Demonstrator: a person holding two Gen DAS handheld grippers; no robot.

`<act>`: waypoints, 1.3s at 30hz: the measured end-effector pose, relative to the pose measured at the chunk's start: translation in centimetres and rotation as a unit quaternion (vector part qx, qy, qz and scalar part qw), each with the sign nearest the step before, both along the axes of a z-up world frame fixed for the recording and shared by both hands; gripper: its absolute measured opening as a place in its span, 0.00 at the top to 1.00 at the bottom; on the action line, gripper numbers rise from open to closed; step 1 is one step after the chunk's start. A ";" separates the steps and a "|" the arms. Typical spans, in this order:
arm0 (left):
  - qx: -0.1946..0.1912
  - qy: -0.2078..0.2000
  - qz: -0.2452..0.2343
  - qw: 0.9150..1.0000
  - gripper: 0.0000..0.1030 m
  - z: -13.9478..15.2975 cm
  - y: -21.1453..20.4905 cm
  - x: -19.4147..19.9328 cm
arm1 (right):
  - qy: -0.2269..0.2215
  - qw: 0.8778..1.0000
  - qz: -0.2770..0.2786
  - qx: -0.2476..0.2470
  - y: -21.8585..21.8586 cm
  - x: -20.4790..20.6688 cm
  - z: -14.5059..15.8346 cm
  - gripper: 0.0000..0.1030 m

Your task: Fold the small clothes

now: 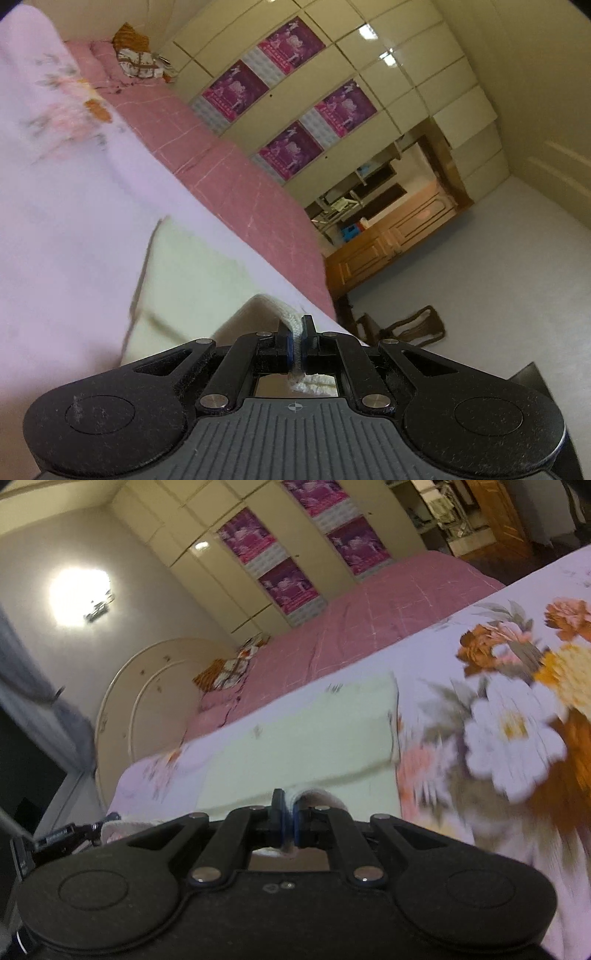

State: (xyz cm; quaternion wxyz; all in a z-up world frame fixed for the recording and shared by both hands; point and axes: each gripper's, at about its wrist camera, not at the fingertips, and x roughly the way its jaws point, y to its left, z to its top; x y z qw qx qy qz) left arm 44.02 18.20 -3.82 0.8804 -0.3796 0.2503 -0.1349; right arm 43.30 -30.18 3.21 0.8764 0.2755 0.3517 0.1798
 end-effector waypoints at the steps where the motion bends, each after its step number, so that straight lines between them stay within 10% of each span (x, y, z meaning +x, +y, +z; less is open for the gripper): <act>1: 0.004 0.005 0.000 1.000 0.96 -0.5 0.2 2.2 | 0.009 1.000 -0.005 0.006 0.0 2.1 -0.7 0.95; 10: 0.049 0.060 -0.008 0.997 0.96 -5.8 0.8 14.3 | 0.076 0.997 -0.019 0.017 0.6 15.9 -7.5 0.95; 13: 0.036 0.048 0.010 0.998 0.91 -6.0 1.7 15.4 | 0.065 0.997 -0.038 0.014 0.2 17.7 -9.1 0.80; 15: 0.052 0.022 0.035 0.998 0.23 -5.5 2.1 14.9 | 0.036 0.998 -0.057 0.015 -0.4 17.5 -9.1 0.63; 16: 0.073 0.008 0.049 0.996 0.17 -5.3 2.2 14.9 | 0.023 0.998 -0.058 0.021 -0.8 17.2 -9.1 0.63; 19: 0.102 0.003 0.020 0.995 0.19 -5.3 2.0 15.8 | 0.009 0.999 -0.044 0.005 -1.3 16.8 -9.4 0.64; 22: 0.156 0.020 -0.035 0.987 0.42 -5.6 0.5 17.1 | 0.011 1.000 -0.017 -0.024 -0.9 16.9 -9.8 0.65; 28: 0.306 0.037 -0.092 0.947 0.63 -4.9 -3.9 17.9 | 0.010 0.995 0.034 -0.091 2.0 17.3 -9.5 0.70; 33: 0.314 0.020 -0.079 0.946 0.95 -4.3 -4.1 17.4 | -0.024 0.979 0.048 -0.195 5.1 16.3 -8.4 0.90; 39: 0.300 -0.017 -0.057 0.952 0.96 -4.9 -2.5 16.3 | -0.077 0.956 0.061 -0.276 7.4 14.8 -7.2 0.95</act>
